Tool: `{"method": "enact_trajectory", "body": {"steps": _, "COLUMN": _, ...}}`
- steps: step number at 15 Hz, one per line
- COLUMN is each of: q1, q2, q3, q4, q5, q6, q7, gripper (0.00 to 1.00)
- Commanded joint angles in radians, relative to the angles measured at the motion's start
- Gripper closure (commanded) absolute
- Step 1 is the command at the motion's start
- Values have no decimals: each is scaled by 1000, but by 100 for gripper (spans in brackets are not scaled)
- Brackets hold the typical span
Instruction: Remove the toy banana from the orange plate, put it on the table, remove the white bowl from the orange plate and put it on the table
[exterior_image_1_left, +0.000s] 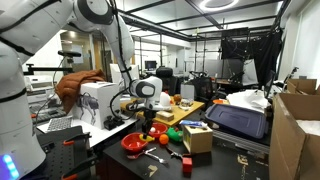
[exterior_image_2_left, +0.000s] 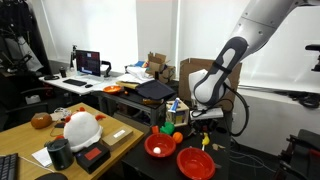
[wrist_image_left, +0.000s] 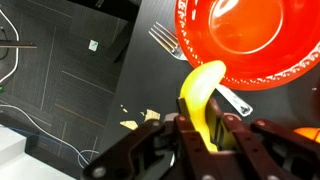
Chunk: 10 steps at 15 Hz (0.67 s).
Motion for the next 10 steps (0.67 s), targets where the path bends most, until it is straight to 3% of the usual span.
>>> {"method": "enact_trajectory", "body": {"steps": 1, "q1": -3, "q2": 76, "q3": -13, "q4": 82, "q5": 1, "q6": 36, "q7": 91, "gripper": 94}}
{"method": "enact_trajectory", "body": {"steps": 10, "q1": -2, "q2": 242, "q3": -85, "q4": 250, "q5": -7, "q6": 111, "q7": 276, "gripper": 94}}
